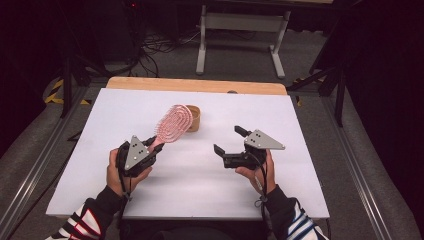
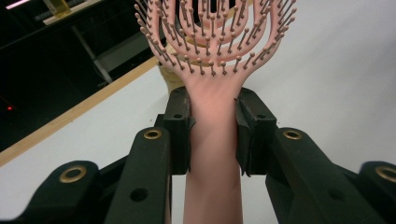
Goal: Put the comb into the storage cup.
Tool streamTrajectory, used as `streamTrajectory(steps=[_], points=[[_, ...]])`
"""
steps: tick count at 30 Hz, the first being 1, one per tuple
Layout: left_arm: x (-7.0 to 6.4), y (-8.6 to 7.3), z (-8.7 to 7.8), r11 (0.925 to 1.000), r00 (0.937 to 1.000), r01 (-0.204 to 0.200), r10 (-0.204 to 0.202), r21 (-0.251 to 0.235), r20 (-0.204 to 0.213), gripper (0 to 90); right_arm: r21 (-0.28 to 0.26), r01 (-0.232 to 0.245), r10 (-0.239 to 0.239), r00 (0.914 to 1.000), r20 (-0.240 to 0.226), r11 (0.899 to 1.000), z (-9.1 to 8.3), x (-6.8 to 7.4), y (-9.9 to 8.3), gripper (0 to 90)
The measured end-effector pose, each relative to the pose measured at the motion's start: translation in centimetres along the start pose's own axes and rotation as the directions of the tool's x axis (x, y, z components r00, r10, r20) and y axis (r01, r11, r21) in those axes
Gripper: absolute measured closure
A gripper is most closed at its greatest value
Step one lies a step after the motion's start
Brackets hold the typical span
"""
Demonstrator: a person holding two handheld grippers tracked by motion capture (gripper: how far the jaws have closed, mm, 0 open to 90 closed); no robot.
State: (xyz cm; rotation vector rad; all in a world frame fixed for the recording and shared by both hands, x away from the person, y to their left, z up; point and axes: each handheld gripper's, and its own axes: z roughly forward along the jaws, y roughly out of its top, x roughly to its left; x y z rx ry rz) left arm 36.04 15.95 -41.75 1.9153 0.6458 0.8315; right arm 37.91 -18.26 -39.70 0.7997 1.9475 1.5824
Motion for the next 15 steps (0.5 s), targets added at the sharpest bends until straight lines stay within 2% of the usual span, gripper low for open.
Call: streamTrajectory(steps=[5,6,15], points=[[-0.8,0.5,0.7,0.9998,1.0,0.001,-0.001,-0.019,0.004,70.0,0.0,-0.032,0.032,0.999,-0.032,0.999,0.7,0.6,0.7,5.1],[-1.1,0.7,0.9,0.9997,0.9999,0.001,-0.001,-0.025,0.01,70.0,-0.002,-0.043,0.043,0.9977,-0.053,0.999,1.1,0.9,1.1,4.8],[-3.1,1.2,2.0,0.9979,0.9984,-0.045,0.047,-0.046,0.033,70.0,-0.017,-0.064,0.061,0.9906,-0.122,0.998,2.5,2.5,2.2,4.6]])
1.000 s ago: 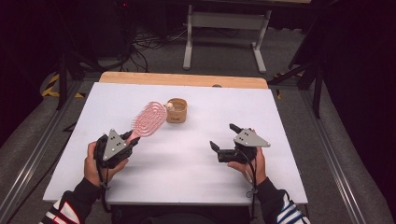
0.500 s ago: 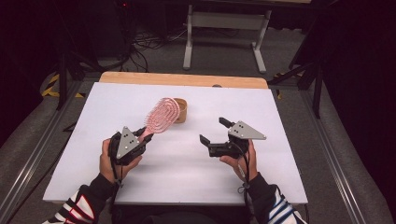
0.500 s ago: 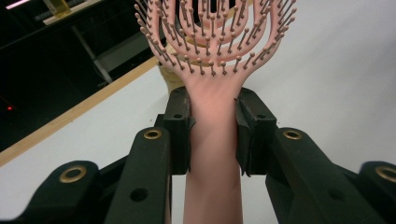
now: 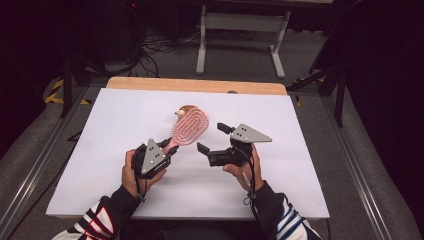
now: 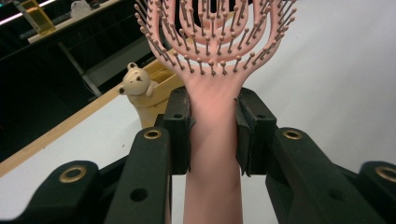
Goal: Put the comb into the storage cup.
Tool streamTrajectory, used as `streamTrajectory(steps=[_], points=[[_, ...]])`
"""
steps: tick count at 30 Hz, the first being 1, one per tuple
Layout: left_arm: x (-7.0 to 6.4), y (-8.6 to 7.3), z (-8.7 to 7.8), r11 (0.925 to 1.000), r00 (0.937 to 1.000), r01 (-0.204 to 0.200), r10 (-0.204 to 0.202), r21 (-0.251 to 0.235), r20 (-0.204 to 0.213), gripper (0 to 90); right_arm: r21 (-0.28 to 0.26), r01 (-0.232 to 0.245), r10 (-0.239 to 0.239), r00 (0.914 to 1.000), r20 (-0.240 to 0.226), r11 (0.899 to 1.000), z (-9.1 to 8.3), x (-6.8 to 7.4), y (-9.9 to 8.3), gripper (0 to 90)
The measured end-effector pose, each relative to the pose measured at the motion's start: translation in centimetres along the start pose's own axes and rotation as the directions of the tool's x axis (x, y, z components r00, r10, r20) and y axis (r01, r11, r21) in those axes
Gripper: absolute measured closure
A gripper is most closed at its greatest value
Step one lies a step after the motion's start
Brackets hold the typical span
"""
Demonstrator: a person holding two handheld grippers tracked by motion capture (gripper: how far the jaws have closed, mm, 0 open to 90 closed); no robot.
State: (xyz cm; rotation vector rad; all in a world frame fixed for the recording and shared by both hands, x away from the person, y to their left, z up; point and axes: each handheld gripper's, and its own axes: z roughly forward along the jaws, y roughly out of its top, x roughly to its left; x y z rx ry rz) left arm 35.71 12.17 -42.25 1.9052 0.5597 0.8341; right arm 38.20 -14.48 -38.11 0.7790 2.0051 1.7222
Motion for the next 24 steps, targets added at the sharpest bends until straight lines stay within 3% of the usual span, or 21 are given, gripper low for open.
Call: streamTrajectory(steps=[20,24], points=[[-1.7,0.6,0.9,0.9991,0.9988,-0.039,0.039,-0.018,0.03,69.9,0.019,-0.059,0.059,0.998,-0.02,0.998,1.1,-0.8,-0.5,5.2],[-2.1,0.7,1.1,0.9984,0.9981,-0.051,0.052,-0.021,0.034,69.9,0.019,-0.057,0.057,0.9984,-0.005,0.998,1.3,-0.8,-0.5,8.7]])
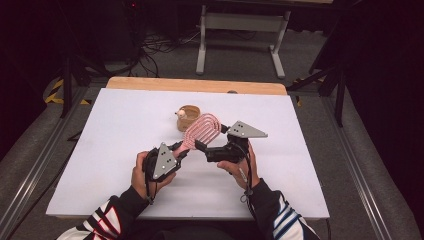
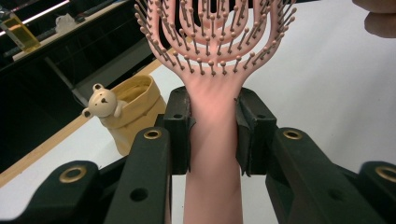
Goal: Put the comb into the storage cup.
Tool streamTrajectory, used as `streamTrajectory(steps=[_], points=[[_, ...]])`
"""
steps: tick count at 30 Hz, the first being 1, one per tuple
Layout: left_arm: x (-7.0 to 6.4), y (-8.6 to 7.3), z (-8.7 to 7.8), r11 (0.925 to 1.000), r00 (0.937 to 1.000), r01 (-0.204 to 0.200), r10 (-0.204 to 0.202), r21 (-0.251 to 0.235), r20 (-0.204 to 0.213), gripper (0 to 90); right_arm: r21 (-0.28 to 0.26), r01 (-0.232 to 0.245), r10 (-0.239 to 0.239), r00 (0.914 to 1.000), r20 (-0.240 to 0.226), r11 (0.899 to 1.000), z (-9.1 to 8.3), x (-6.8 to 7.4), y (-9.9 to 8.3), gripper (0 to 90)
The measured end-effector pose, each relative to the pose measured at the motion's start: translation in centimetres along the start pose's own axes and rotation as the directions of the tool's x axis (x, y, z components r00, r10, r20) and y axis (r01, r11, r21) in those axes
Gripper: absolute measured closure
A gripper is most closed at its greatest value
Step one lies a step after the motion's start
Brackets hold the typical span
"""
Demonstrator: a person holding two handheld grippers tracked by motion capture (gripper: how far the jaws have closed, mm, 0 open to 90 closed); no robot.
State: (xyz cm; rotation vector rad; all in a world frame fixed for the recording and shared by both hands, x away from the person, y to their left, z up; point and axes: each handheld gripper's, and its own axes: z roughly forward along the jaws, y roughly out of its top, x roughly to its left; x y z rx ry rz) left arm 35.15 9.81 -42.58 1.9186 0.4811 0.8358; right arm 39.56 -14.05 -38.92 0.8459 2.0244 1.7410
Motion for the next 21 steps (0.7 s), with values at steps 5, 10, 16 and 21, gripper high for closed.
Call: streamTrajectory(steps=[5,10,16,21], points=[[-0.25,0.05,0.2,1.0,1.0,-0.007,0.007,0.003,0.003,69.9,-0.026,-0.026,0.026,0.9996,0.006,0.999,0.06,-0.01,-0.04,19.7],[-0.52,0.05,0.42,0.9998,0.9998,-0.017,0.017,0.005,0.002,69.9,-0.054,-0.04,0.039,0.9992,-0.009,0.998,-0.09,0.09,-0.01,29.2],[-0.6,0.03,0.53,0.9997,0.9997,-0.023,0.023,0.012,0.01,69.9,-0.068,-0.054,0.053,0.9982,-0.029,0.996,-0.32,0.11,-0.03,39.8],[-0.62,-0.02,0.61,0.9995,0.9996,-0.027,0.027,0.018,0.009,70.0,-0.078,-0.092,0.089,0.9952,-0.041,0.993,-0.56,-0.17,-0.12,49.3]])
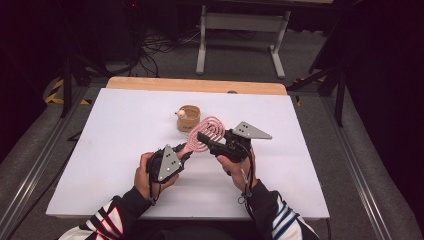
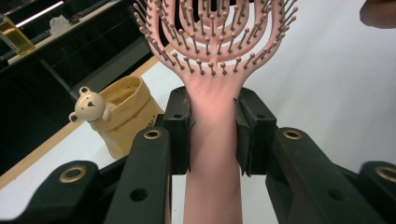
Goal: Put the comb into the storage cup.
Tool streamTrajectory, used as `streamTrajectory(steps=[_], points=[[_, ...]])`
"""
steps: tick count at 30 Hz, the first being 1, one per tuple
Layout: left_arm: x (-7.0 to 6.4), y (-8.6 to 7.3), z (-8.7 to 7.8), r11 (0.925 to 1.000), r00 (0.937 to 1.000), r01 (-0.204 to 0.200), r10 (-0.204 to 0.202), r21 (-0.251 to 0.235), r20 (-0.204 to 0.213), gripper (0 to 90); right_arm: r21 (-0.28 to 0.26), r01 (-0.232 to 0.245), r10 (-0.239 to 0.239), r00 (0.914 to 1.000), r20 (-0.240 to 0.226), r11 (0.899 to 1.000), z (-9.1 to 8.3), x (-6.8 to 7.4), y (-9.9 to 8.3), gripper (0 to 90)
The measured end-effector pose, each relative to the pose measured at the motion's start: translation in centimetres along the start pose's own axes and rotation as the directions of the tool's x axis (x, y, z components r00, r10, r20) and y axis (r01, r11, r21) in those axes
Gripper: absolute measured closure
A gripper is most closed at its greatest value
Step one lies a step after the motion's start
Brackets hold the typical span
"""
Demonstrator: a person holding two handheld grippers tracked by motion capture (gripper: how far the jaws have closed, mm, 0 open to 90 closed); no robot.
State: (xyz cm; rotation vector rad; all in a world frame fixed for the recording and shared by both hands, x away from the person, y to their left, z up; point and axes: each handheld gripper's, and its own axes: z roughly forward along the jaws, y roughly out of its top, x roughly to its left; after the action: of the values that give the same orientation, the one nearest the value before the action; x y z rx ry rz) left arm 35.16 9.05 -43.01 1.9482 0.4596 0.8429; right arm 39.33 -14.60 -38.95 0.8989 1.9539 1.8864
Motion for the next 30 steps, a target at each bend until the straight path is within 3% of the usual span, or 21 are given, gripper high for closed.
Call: streamTrajectory(steps=[6,18,30], points=[[0.0,-0.1,0.1,1.0,1.0,-0.002,0.002,0.01,0.004,70.0,-0.014,-0.038,0.037,0.9987,-0.034,0.999,-0.2,-0.1,-0.2,55.6],[-0.1,-0.2,0.4,0.9993,0.9997,-0.025,0.025,0.027,0.001,69.9,-0.032,-0.018,0.017,0.9989,-0.043,0.999,-0.5,0.7,-0.3,60.8],[-0.1,-0.1,0.5,0.9994,0.9995,-0.031,0.031,0.016,-0.001,69.7,-0.05,0.031,-0.034,0.9977,-0.058,0.998,-0.8,1.6,-0.1,63.1]])
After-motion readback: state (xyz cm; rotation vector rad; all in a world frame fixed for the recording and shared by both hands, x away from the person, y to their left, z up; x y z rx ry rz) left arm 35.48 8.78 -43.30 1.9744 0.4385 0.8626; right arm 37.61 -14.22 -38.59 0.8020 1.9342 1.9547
